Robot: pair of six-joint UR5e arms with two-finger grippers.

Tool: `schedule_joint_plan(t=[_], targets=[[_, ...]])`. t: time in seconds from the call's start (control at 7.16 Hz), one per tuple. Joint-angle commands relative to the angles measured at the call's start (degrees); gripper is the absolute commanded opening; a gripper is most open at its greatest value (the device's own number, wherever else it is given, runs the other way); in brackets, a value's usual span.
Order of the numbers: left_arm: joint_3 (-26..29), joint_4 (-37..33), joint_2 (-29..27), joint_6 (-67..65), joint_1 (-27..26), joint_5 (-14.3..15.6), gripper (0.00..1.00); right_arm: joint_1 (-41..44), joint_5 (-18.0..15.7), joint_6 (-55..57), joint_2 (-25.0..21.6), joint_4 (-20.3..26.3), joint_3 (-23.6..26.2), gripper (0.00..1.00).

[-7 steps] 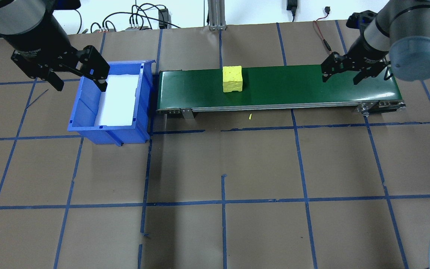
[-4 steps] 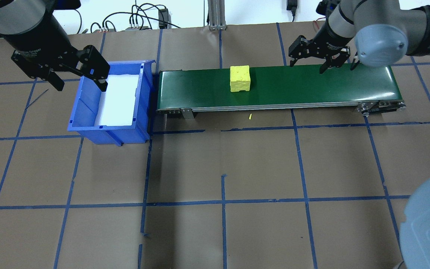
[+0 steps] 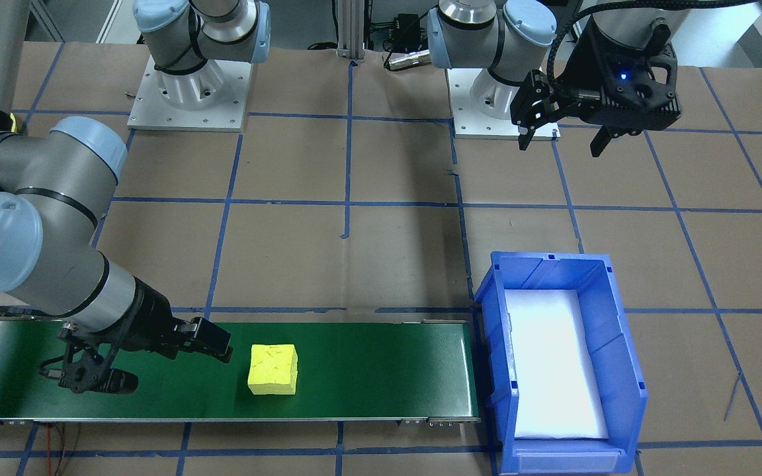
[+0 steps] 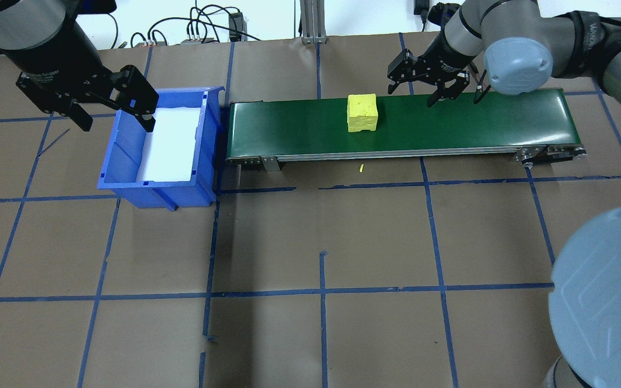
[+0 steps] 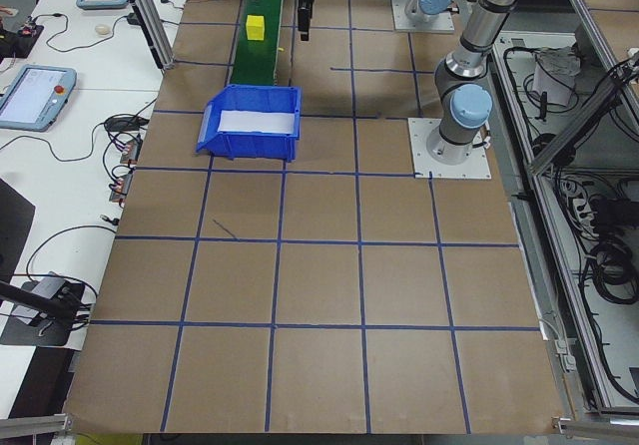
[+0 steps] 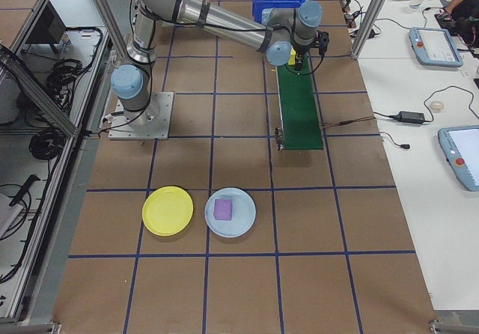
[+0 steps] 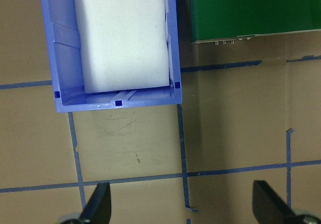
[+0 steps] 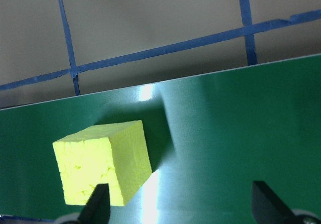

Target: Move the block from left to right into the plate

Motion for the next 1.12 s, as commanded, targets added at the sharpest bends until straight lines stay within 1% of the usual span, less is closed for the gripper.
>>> schedule_joint_plan(t=[0.0, 0.28, 0.56, 0.7, 0.98], targets=[[0.0, 0.0, 0.0, 0.0, 0.1, 0.0, 1.00, 0.0, 1.3, 0.2, 1.0, -1.1, 0.1, 1.00], [0.0, 0.1, 0.0, 0.0, 0.0, -0.1, 1.00, 0.0, 3.0, 0.3, 1.8, -1.4, 0.1, 1.00], [0.0, 0.1, 0.0, 0.0, 0.1, -0.1, 1.00, 0.0, 3.0, 0.3, 2.0, -2.1, 0.9, 1.00], [0.0, 0.1, 0.0, 0.0, 0.1, -0.1, 1.00, 0.0, 2.9, 0.3, 2.2, -3.3, 2.1, 1.00], [0.0, 0.1, 0.0, 0.0, 0.1, -0.1, 1.00, 0.0, 2.7, 0.2, 2.9, -4.4, 2.4, 0.99]])
